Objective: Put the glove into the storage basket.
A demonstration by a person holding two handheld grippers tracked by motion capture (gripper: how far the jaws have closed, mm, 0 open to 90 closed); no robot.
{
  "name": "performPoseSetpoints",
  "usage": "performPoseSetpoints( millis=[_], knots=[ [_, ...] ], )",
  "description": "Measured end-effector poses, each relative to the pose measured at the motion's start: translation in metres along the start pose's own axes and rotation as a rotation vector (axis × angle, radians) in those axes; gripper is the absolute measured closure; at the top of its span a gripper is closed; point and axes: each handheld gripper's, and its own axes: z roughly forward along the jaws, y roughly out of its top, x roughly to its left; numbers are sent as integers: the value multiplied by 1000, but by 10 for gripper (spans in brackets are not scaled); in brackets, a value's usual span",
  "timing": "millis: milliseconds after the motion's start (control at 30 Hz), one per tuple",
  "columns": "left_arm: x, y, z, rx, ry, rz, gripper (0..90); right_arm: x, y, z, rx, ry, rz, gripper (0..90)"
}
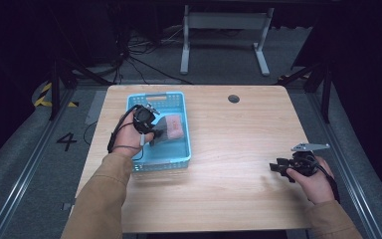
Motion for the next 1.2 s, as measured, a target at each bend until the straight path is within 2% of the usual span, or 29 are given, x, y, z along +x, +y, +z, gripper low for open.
performPoseSetpoints(
  millis=[133, 200, 267, 433, 567, 700, 767, 900, 967, 1067, 1200],
  knots=[
    [5, -1, 11, 35, -8, 5, 668, 0, -3, -1, -3, -2, 0, 549],
    [6, -1, 14, 36, -11, 3, 667, 0, -4, -2, 0, -6, 3, 547],
    [8, -3, 22, 49, -29, 0, 666, -1, -6, -3, 0, -6, 4, 545],
    [5, -2, 34, 90, -57, 9, 659, -1, -7, -3, 2, -10, 4, 541],
    [6, -1, 38, 99, -68, 9, 656, 0, -8, -3, 2, -11, 3, 539],
    [6, 1, 43, 112, -56, 6, 648, 3, -8, -3, 3, -8, -2, 535],
    [7, 2, 45, 124, -46, 19, 643, 3, -9, -3, 2, -9, -2, 530],
    [7, 3, 50, 122, -23, 22, 629, 3, -9, -3, 0, -10, -6, 526],
    [7, 3, 51, 119, -9, 14, 593, 3, -9, -3, 0, -8, -4, 525],
    [8, 2, 54, 120, 3, 7, 463, 4, -8, -3, -6, -5, -11, 523],
    [8, 1, 53, 56, 10, 5, 383, 5, -6, -2, -5, 4, -11, 518]
  ],
)
